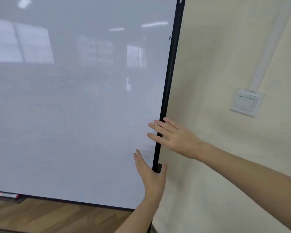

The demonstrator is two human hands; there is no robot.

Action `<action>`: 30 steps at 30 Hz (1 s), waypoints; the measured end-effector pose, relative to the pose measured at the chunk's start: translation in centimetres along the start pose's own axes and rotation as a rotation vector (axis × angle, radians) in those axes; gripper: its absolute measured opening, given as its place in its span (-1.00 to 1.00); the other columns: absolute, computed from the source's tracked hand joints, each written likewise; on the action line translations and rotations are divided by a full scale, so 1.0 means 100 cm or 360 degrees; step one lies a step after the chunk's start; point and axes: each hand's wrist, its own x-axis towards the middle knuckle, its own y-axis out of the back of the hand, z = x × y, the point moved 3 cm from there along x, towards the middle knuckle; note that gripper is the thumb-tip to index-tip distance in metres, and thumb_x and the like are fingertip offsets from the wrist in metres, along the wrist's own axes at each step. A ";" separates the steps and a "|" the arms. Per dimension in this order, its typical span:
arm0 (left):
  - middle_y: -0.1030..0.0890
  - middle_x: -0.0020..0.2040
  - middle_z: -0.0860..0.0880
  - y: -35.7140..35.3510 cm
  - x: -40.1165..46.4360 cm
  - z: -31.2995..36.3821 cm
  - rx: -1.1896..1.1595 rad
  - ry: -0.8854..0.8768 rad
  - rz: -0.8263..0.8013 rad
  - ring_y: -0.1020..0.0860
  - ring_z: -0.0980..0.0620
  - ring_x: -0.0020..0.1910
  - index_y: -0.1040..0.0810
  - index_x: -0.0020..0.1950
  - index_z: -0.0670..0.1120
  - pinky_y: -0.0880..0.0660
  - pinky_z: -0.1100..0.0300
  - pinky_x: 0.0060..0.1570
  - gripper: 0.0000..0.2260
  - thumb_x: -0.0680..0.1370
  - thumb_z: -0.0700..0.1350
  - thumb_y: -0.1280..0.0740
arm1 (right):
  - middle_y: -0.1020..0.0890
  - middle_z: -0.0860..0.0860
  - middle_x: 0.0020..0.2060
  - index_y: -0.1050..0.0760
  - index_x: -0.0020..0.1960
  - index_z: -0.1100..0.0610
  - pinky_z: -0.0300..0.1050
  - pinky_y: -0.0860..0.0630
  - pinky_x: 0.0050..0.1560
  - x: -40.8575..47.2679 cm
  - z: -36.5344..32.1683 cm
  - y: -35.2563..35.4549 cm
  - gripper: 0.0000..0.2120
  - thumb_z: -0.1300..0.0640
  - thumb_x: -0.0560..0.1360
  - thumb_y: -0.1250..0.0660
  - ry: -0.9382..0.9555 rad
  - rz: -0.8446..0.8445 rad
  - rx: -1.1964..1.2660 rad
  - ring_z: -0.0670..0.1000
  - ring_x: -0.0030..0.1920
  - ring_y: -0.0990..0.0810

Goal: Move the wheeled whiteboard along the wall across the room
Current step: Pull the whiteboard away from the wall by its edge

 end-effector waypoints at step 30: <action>0.21 0.66 0.05 -0.068 0.096 -0.009 0.0698 0.0188 0.1316 0.22 -0.04 0.65 0.27 0.58 0.12 0.19 -0.10 0.56 0.05 0.34 -0.66 -0.06 | -0.70 0.14 0.05 -0.63 -0.01 0.18 0.06 -0.51 0.18 0.103 0.045 -0.089 -0.72 0.35 0.59 -0.14 0.1065 0.1150 -0.0189 0.22 0.12 -0.63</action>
